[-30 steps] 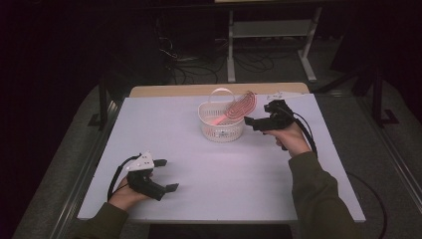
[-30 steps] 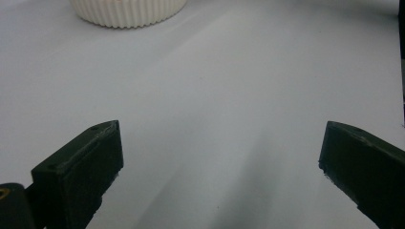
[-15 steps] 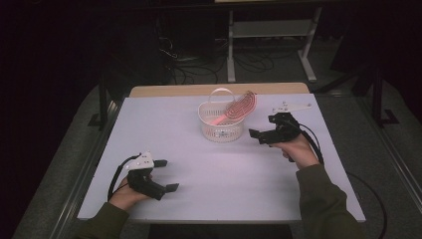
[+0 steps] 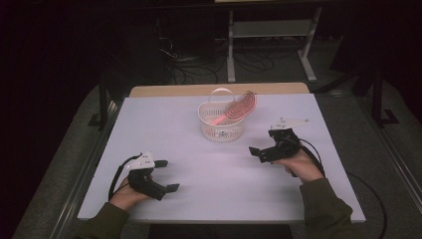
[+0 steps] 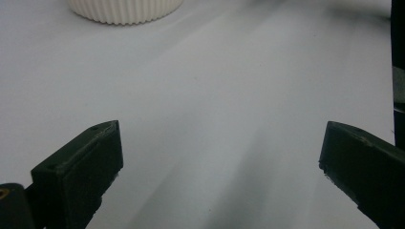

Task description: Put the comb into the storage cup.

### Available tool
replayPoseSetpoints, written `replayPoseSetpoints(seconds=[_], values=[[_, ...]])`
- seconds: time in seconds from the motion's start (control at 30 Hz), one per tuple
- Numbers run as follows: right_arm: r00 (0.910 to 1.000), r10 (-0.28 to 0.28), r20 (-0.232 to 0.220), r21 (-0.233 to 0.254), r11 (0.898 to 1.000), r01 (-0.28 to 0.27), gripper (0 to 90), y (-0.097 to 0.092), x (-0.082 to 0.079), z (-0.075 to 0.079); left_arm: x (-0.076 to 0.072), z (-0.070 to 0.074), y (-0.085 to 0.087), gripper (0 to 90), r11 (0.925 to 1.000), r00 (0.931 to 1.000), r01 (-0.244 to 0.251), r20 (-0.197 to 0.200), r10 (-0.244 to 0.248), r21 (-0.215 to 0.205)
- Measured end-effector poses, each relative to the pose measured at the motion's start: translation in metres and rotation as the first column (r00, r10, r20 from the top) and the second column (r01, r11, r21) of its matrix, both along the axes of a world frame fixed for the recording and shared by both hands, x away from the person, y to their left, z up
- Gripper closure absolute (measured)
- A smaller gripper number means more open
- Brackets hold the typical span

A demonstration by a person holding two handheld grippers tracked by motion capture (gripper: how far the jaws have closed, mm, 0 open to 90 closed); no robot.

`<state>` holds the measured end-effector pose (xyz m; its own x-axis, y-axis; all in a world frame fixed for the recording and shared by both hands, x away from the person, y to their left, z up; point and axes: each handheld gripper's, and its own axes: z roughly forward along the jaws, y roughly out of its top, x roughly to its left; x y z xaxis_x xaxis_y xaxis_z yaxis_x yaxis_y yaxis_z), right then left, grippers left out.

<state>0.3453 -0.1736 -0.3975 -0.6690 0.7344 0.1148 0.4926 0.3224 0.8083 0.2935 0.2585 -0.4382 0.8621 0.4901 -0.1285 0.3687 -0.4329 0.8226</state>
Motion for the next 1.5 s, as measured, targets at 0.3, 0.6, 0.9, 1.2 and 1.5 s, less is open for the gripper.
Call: replayPoseSetpoints(seconds=[0.3,0.6,0.9,1.2,1.5], values=[[0.9999,0.011,0.006,-0.007,1.0,-0.011,0.0,-0.005,-0.021,-0.01,-0.001,0.0,-0.001,1.0,1.0,1.0,-0.001,0.002,0.001,-0.002],[1.0,-0.002,0.001,-0.01,1.0,0.002,0.0,-0.012,-0.039,-0.021,-0.001,0.001,-0.001,1.1,1.0,1.0,0.0,0.003,0.0,-0.004],[0.9998,-0.006,-0.02,-0.016,1.0,0.005,0.0,-0.018,-0.056,-0.035,0.0,0.001,-0.001,1.0,1.0,1.0,-0.004,0.005,0.004,-0.007],[0.9994,-0.01,-0.032,-0.018,1.0,0.01,0.0,-0.026,-0.068,-0.044,0.0,0.001,-0.001,1.0,1.0,1.0,-0.004,0.003,0.004,-0.007],[0.9992,-0.029,-0.028,-0.031,0.999,0.029,0.0,-0.038,-0.074,-0.048,0.0,0.001,-0.002,1.0,1.0,1.0,-0.001,0.006,0.001,0.001]])
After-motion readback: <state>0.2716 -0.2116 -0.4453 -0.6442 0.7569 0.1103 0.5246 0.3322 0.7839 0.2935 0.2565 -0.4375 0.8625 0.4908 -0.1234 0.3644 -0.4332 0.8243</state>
